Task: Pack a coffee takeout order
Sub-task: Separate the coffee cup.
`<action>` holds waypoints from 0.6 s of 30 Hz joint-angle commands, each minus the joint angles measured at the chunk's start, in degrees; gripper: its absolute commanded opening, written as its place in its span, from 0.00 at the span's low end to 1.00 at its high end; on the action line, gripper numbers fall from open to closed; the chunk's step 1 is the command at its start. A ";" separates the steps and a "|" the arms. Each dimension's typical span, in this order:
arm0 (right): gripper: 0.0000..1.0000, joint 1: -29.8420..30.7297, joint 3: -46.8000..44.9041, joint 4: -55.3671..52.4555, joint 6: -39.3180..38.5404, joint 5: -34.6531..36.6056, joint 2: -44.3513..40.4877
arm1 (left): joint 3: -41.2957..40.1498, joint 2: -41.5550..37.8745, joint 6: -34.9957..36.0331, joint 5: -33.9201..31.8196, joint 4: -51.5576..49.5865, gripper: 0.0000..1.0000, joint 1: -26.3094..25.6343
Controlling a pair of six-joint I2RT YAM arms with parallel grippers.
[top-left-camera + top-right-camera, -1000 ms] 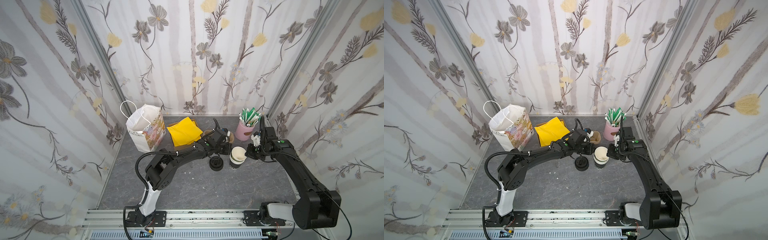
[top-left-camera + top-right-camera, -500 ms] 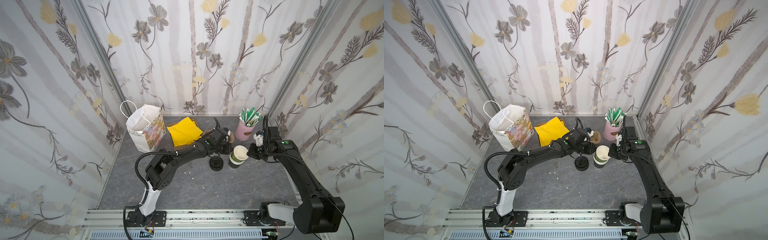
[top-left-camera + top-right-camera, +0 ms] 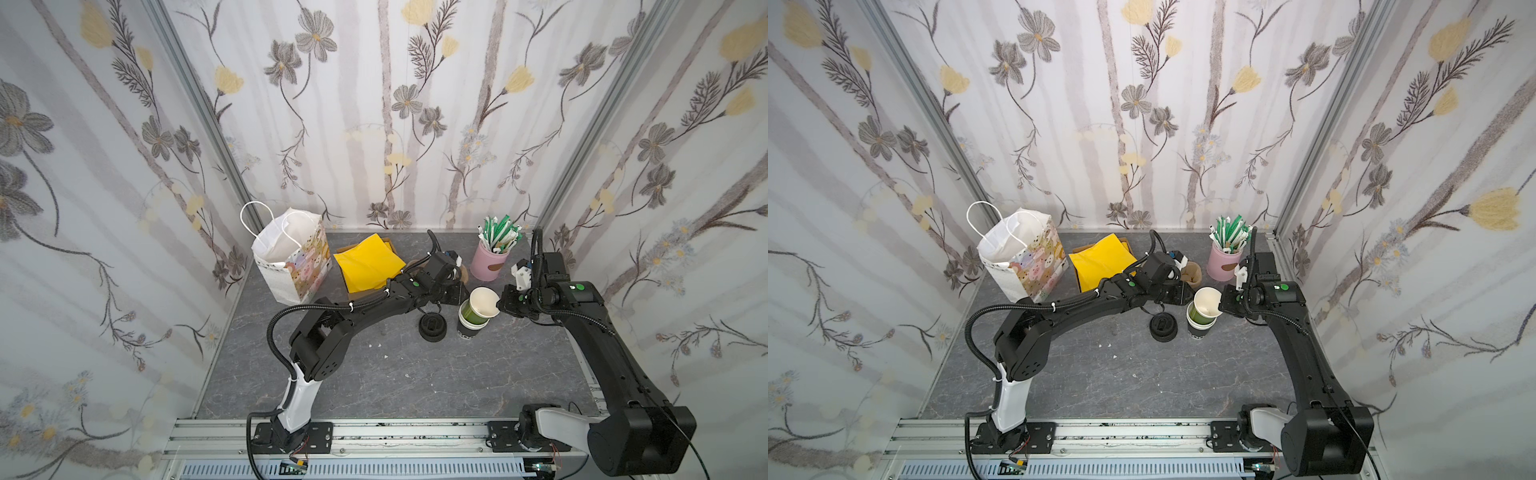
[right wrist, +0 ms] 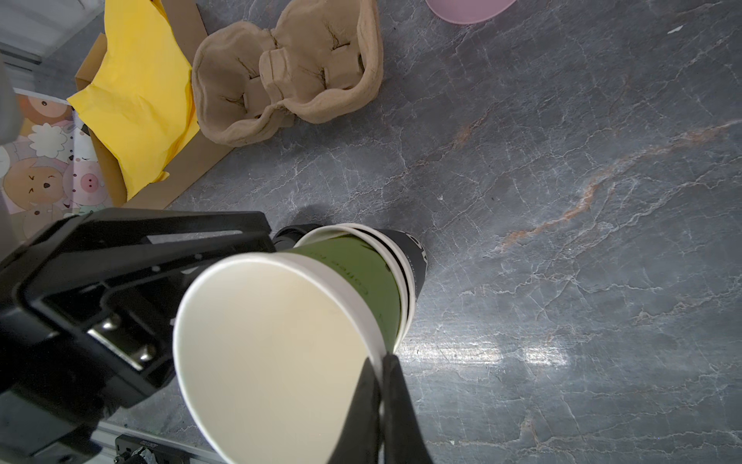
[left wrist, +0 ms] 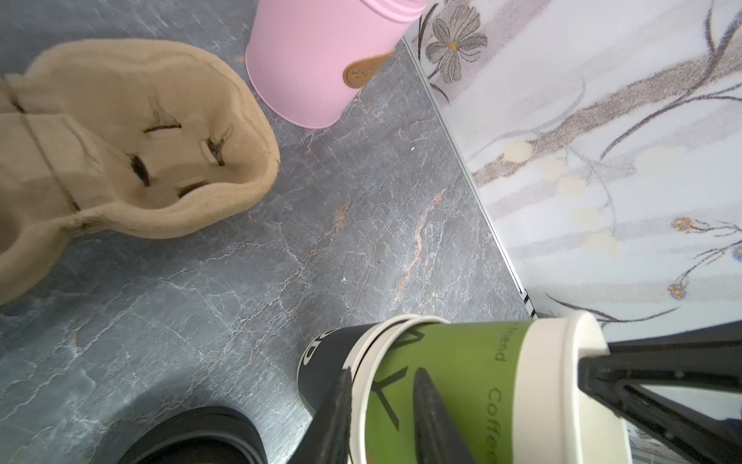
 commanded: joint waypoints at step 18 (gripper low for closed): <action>0.00 1.29 16.27 -13.02 0.88 2.03 -0.54 | 0.44 -12.43 0.92 -17.83 0.27 0.32 0.65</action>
